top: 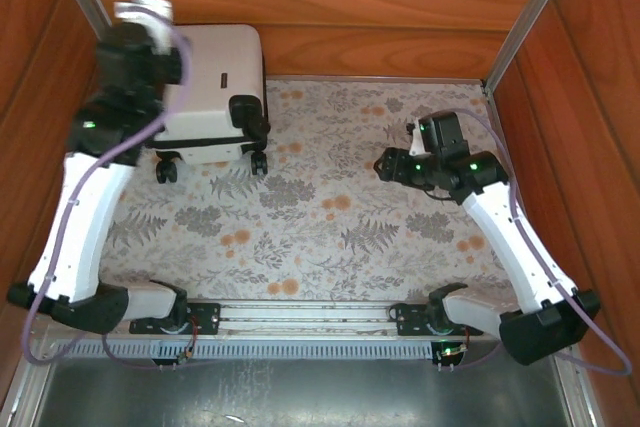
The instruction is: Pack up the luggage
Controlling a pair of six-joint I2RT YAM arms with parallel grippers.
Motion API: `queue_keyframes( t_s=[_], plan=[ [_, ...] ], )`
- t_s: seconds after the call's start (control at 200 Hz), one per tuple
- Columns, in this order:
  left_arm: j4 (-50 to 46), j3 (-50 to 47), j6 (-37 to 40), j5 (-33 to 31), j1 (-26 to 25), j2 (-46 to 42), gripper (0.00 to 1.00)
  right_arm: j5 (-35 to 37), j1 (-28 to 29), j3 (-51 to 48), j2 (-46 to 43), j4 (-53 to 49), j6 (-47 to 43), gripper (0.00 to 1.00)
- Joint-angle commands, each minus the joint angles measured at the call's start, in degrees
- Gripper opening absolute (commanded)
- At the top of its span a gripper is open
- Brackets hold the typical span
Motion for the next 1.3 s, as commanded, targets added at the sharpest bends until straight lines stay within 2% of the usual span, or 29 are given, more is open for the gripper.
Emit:
queue_keyframes(
  t_s=[0.0, 0.05, 0.12, 0.195, 0.26, 0.455, 0.575, 0.7, 0.81, 0.89, 1.04, 1.294],
  plan=[
    [-11.5, -0.8, -10.5, 3.7, 15.5, 2.2, 0.76, 0.6, 4.0, 5.1, 5.2, -0.7, 1.8, 0.76],
    [-14.0, -2.4, -14.9, 9.3, 23.3, 4.0, 0.75, 2.1, 6.1, 8.2, 8.0, -1.4, 2.0, 0.76],
    [-14.3, -6.4, -21.8, 21.9, 34.2, 6.0, 0.72, 3.9, 8.7, 12.9, 11.8, -1.9, 2.7, 0.76],
    [-13.8, -9.5, -25.6, 32.4, 41.5, 9.2, 0.67, 5.5, 11.3, 17.9, 15.8, -2.7, 3.3, 0.77],
    [-13.5, -10.3, -25.0, 34.7, 43.0, 12.5, 0.65, 6.8, 13.7, 23.3, 19.8, -3.8, 3.4, 0.79],
    [-13.2, -10.7, -23.5, 39.7, 43.0, 20.6, 0.60, 9.4, 20.1, 40.4, 34.1, -6.0, 2.7, 0.80],
    [-12.7, -12.5, -23.3, 44.4, 42.4, 22.6, 0.58, 10.1, 22.6, 52.3, 43.2, -8.7, 2.1, 0.81],
    [-10.7, -17.1, -22.8, 46.8, 40.5, 21.1, 0.58, 12.7, 24.9, 64.7, 51.8, -11.8, 0.8, 0.78],
    [-9.1, -21.0, -22.9, 48.1, 37.5, 19.3, 0.58, 13.8, 25.8, 75.2, 58.5, -15.6, -0.2, 0.76],
    [-8.5, -23.0, -23.2, 49.4, 34.1, 18.3, 0.58, 13.9, 26.2, 79.4, 61.3, -17.0, -0.6, 0.75],
    [-5.4, -26.7, -24.2, 54.1, 25.9, 16.2, 0.57, 15.7, 27.9, 75.1, 58.5, -14.5, -2.8, 0.75],
    [0.3, -32.5, -24.9, 55.2, 14.1, 7.5, 0.58, 18.7, 28.6, 58.4, 45.5, -8.8, -4.4, 0.79]
  ],
)
